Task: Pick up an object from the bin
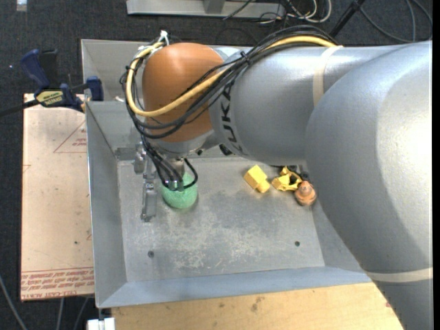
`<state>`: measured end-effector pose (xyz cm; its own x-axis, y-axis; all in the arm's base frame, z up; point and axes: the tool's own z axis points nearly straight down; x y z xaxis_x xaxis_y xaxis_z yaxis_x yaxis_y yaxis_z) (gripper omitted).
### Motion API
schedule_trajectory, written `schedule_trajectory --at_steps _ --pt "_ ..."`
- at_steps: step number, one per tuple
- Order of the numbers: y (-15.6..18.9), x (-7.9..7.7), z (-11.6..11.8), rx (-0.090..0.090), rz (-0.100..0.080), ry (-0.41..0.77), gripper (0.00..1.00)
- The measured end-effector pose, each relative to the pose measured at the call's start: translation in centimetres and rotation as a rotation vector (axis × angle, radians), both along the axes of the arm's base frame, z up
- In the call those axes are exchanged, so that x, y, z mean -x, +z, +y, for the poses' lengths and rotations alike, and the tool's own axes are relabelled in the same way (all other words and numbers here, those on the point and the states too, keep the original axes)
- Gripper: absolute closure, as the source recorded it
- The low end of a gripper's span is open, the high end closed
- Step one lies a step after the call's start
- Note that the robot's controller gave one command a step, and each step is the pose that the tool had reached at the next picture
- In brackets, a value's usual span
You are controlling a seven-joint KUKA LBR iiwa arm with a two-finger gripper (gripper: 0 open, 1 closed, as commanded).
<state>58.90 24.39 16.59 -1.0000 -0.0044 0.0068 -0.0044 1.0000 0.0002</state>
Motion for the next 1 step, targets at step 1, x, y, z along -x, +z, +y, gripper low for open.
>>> schedule_trajectory --at_steps 1 --pt "0.51 -0.21 -0.11 -0.002 -0.008 -0.004 0.0"
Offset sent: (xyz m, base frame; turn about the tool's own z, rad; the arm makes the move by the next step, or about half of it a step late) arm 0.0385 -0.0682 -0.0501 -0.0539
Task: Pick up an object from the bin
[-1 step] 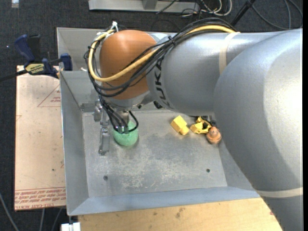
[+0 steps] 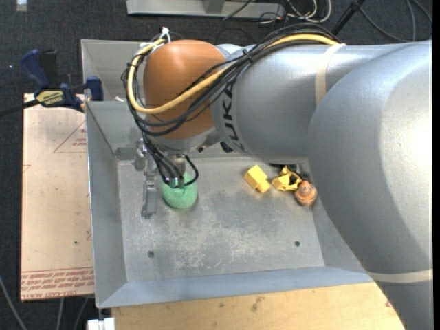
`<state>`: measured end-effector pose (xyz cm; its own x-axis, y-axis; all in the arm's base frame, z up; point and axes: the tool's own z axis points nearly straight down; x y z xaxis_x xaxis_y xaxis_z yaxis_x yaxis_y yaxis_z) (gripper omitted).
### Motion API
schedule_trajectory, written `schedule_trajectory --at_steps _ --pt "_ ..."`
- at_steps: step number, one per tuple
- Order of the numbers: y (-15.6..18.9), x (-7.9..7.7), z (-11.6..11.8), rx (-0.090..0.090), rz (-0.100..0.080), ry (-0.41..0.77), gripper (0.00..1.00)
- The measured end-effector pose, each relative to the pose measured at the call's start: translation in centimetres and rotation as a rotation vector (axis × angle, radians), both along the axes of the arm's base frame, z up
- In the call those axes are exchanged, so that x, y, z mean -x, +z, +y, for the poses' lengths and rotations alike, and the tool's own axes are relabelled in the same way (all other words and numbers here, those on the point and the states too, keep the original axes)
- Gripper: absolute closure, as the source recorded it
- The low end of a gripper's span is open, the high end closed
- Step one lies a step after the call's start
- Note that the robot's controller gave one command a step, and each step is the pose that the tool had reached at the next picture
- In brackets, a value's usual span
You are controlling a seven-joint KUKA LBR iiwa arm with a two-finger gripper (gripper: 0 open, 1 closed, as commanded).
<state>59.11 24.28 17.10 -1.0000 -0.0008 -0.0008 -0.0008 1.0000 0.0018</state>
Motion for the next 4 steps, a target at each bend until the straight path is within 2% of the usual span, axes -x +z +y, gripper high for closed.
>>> schedule_trajectory --at_steps 1,2,3,4 --pt "-3.9 -2.8 -4.7 -0.002 -0.005 0.048 0.0" --pt "-5.8 -4.3 -7.4 0.004 0.003 -0.051 0.0" --pt "-8.5 -1.2 -12.5 -0.006 -0.019 0.221 1.0" --pt "-8.5 -1.2 -12.5 -0.006 -0.019 0.22 1.0"
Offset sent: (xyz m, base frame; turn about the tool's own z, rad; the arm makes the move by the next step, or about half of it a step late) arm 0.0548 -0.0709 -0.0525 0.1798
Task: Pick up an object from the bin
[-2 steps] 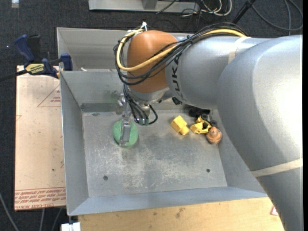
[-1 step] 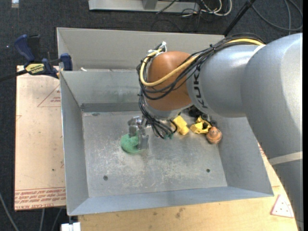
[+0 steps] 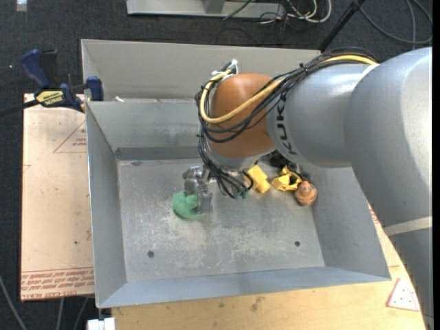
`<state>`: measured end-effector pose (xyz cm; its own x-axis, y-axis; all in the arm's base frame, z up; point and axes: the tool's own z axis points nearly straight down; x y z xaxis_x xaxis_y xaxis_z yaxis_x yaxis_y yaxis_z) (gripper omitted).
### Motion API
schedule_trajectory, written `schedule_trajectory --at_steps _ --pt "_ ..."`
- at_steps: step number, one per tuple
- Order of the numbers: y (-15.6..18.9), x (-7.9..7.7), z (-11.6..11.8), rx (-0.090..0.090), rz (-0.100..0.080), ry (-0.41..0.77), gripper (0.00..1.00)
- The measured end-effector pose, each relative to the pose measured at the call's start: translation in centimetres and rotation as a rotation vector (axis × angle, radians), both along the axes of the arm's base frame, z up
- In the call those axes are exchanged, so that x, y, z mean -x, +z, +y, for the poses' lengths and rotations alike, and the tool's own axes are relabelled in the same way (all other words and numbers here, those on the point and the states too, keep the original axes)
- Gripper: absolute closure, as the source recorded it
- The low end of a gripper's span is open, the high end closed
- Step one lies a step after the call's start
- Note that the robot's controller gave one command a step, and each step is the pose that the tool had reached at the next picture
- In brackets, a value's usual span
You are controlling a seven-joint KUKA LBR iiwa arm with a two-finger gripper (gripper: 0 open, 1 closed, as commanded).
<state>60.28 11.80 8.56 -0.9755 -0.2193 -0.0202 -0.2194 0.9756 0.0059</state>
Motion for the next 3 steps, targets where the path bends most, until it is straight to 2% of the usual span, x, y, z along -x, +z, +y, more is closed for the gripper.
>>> schedule_trajectory --at_steps 1,2,3 --pt "7.9 4.4 -6.4 0.011 0.014 0.27 1.0" --pt "7.9 4.4 -6.4 0.011 0.015 0.271 1.0" --pt "16.4 2.8 -7.6 0.011 0.013 0.273 1.0"
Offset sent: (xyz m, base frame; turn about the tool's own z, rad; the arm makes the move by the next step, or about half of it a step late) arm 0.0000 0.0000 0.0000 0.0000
